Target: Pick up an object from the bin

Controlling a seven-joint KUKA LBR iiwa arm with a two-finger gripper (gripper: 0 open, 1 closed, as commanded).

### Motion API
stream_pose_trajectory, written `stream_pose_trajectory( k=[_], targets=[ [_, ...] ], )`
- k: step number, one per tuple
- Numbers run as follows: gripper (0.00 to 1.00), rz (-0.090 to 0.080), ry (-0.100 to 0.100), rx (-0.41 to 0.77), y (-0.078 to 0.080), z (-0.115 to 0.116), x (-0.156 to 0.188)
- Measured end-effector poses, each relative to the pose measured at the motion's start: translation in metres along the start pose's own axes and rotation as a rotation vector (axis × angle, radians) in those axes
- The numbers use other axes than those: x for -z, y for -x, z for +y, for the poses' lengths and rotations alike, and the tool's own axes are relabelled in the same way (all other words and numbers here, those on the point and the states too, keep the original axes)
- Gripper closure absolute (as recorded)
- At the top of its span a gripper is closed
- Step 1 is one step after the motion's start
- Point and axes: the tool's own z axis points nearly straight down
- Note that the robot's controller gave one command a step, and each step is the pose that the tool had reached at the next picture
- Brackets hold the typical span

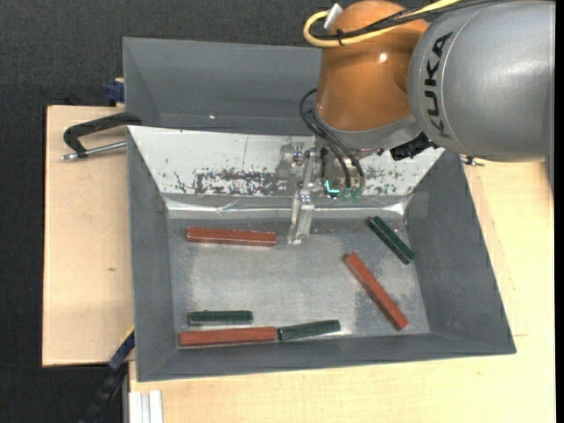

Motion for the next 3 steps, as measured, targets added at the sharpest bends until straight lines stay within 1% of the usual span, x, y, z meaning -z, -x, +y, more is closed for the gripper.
stream_pose_trajectory(
  k=[1,2,3],
  targets=[
    [0.00,-0.008,0.001,-0.001,0.002,0.000,0.005],
    [0.00,-0.012,0.000,0.085,-0.001,-0.004,-0.036],
    [0.00,-0.008,-0.002,0.381,-0.021,0.009,-0.074]
  ],
)
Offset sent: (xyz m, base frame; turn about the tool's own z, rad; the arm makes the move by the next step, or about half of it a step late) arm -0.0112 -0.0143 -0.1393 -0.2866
